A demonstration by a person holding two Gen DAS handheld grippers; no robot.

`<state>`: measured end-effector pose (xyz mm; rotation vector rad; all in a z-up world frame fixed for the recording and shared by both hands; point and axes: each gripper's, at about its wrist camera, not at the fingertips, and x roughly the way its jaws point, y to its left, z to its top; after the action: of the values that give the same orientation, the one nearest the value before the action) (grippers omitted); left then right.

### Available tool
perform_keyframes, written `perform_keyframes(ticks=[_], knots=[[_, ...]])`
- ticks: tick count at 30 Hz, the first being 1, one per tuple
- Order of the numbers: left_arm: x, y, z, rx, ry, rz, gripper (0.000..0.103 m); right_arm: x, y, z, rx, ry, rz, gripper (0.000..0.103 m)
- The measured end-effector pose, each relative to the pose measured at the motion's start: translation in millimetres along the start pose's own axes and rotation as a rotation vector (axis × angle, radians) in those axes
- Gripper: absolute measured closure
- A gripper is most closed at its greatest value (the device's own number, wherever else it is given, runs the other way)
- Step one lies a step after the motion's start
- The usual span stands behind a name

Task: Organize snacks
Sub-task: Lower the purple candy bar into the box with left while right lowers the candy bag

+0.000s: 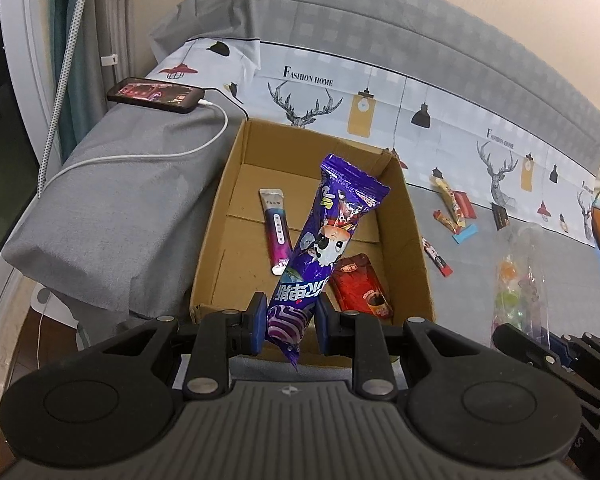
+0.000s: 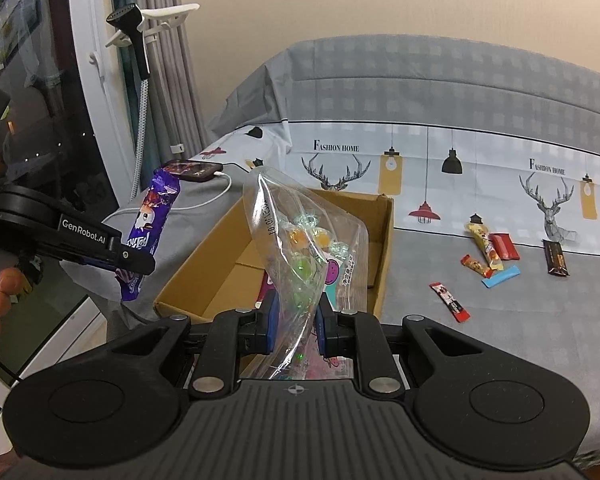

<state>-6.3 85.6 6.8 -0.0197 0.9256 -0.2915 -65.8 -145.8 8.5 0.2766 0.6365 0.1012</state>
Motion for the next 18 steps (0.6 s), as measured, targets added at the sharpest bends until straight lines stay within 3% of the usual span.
perform_keyframes(ticks=[18], knots=[[48.4,-9.5,40.1,0.011,0.024,-0.003,0.076,64.0,-8.1,29.3,0.022,0.048,0.013,0.083]])
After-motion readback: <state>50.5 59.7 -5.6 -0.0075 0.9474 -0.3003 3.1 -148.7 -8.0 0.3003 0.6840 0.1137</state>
